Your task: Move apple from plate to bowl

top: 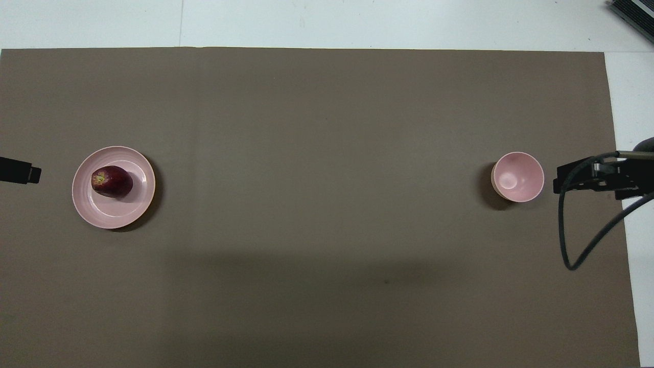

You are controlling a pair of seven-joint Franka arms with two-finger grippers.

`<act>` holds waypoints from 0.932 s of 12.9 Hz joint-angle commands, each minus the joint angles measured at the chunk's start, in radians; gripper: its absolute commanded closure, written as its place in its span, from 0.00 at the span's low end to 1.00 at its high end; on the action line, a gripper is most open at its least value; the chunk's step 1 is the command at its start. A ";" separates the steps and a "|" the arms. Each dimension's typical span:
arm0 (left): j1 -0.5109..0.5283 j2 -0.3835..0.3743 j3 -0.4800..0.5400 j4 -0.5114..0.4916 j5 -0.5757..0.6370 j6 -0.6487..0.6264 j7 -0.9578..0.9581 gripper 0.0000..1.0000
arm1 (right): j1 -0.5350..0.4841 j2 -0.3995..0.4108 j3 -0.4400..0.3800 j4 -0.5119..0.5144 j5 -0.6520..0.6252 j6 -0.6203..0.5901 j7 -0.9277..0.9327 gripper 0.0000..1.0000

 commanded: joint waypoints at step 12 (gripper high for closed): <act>-0.014 -0.001 0.007 0.016 0.012 -0.018 -0.014 0.00 | -0.013 -0.007 0.008 -0.002 0.022 0.002 -0.015 0.00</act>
